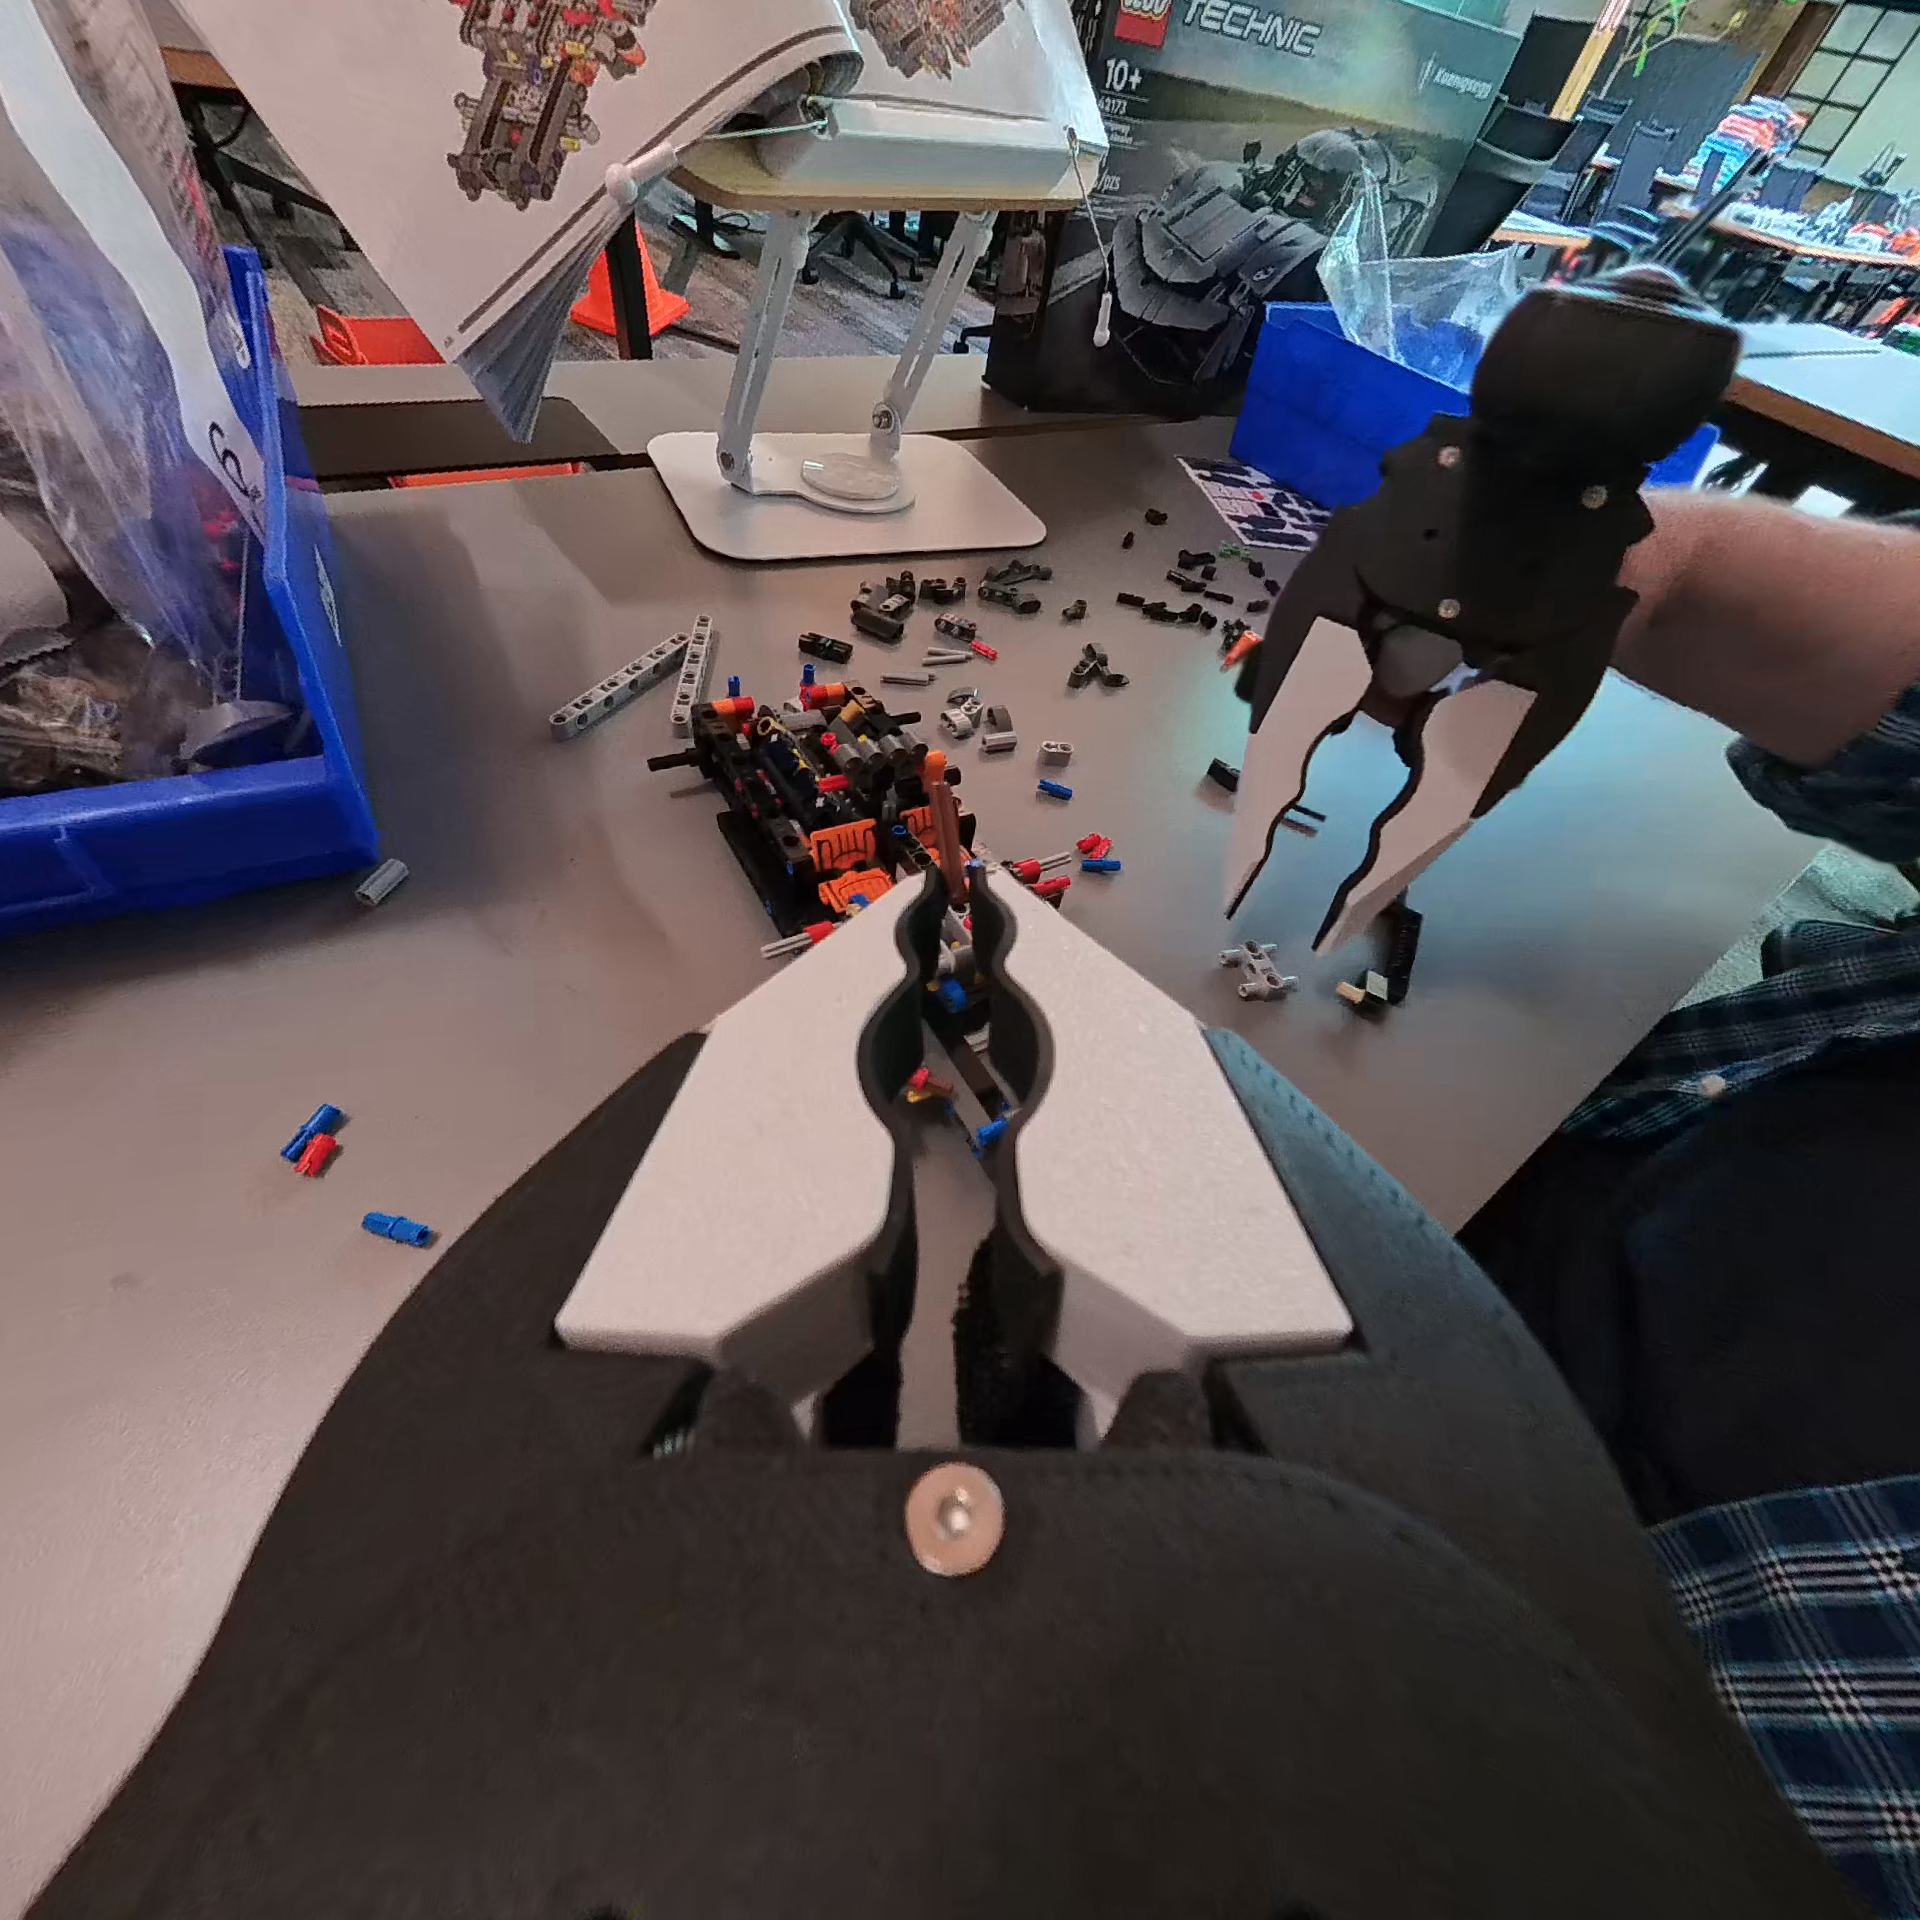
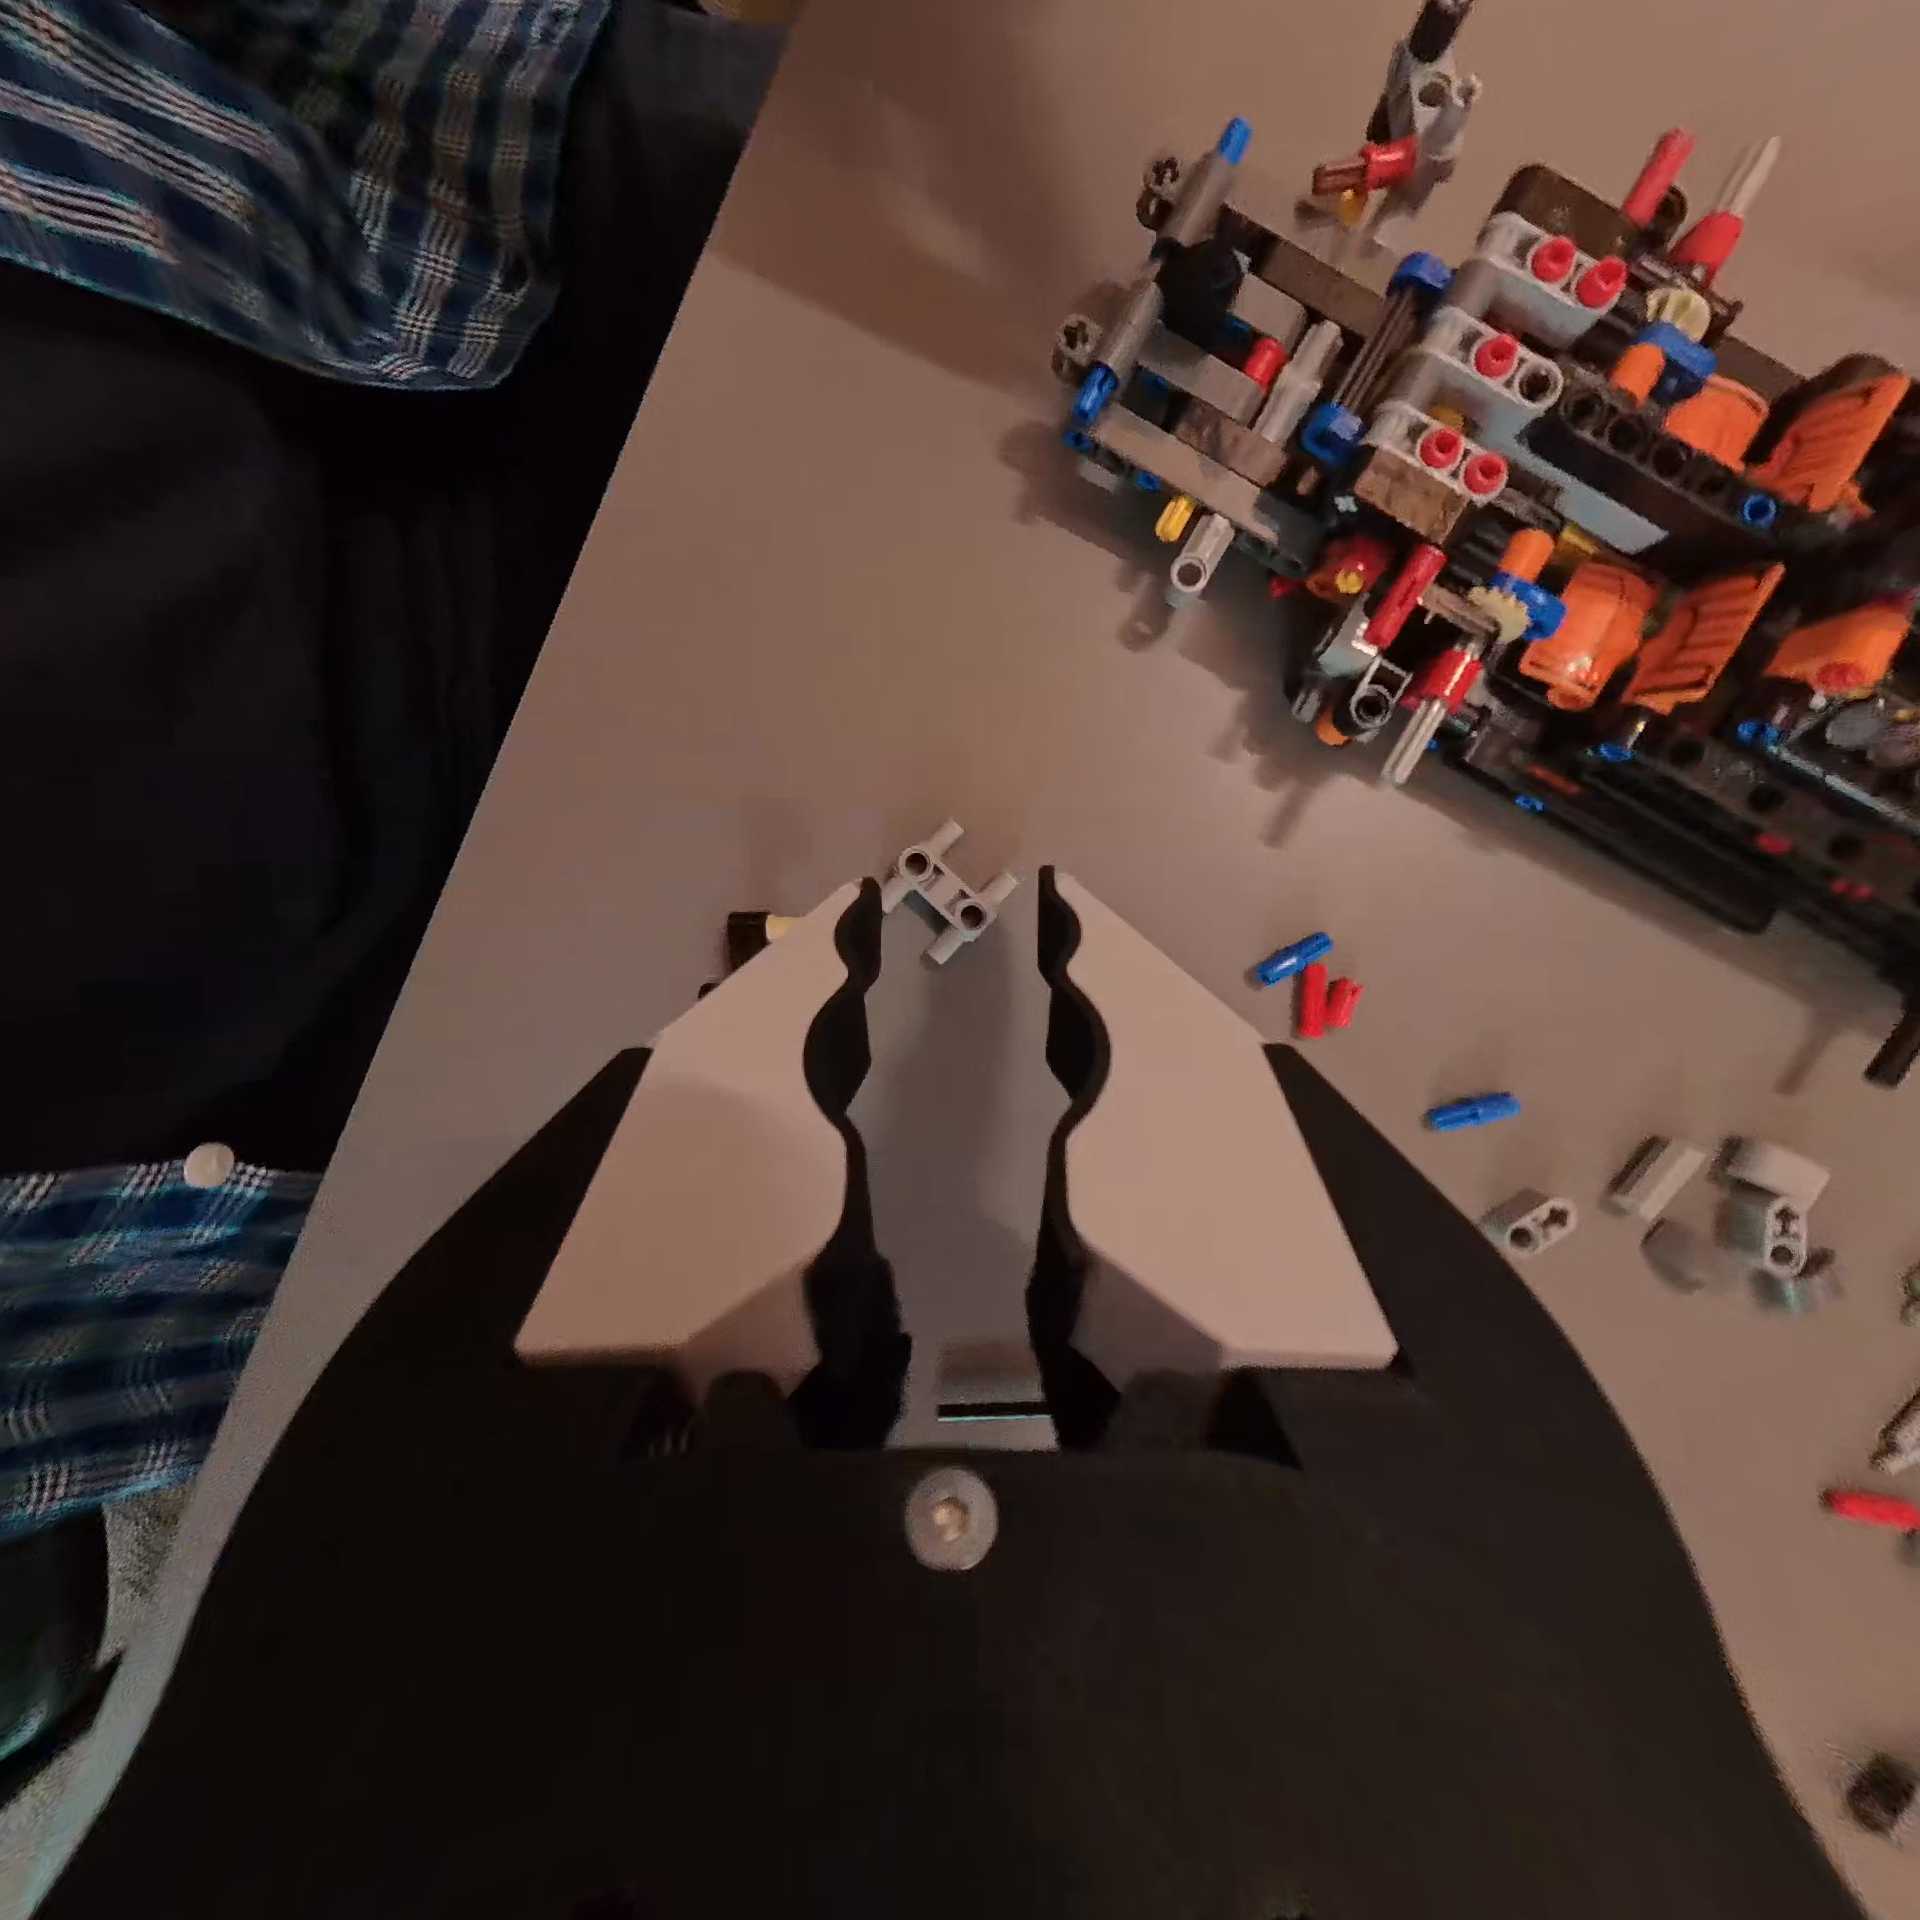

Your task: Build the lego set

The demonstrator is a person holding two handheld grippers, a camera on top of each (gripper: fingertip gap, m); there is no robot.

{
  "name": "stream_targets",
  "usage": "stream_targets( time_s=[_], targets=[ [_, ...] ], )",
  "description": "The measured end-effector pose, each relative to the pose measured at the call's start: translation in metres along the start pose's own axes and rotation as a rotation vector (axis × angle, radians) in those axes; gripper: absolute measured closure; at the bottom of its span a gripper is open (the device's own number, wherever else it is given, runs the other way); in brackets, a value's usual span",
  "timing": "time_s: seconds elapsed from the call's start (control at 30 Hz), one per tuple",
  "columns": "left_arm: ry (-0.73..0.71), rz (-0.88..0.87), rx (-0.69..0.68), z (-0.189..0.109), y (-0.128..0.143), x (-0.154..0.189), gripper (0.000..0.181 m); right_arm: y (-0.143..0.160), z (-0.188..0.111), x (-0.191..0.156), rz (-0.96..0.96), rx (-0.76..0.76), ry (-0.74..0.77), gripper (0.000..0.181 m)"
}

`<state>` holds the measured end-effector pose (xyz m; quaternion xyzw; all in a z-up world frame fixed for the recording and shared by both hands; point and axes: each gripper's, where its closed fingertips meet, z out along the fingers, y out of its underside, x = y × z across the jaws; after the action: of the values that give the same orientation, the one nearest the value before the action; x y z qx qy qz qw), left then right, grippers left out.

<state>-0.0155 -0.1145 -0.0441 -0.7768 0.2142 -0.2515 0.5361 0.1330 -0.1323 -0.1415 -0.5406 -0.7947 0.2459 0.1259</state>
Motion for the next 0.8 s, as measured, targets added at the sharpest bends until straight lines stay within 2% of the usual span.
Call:
stream_targets(
  time_s=[0.1,0.2,0.4,0.5,0.53,0.8],
  targets=[
    [-0.002,-0.001,-0.003,0.000,0.001,-0.001,0.177,-0.005,0.000,-0.001,-0.066,0.025,-0.077,0.157],
    [-0.005,-0.002,-0.008,-0.001,0.002,-0.002,0.178,0.002,0.007,-0.002,-0.109,-0.018,-0.135,0.158],
    [-0.009,-0.010,-0.018,0.001,0.006,-0.006,0.178,0.006,0.015,-0.005,-0.093,-0.030,-0.190,0.167],
    [-0.009,-0.015,-0.021,0.002,0.008,-0.007,0.178,0.005,0.015,-0.005,-0.062,-0.007,-0.181,0.169],
    [-0.008,-0.016,-0.022,0.002,0.008,-0.008,0.178,0.005,0.014,-0.004,-0.044,-0.002,-0.174,0.175],
    [-0.005,-0.023,-0.025,0.003,0.011,-0.009,0.177,0.010,0.015,-0.002,0.093,0.017,-0.071,0.176]
  ],
)
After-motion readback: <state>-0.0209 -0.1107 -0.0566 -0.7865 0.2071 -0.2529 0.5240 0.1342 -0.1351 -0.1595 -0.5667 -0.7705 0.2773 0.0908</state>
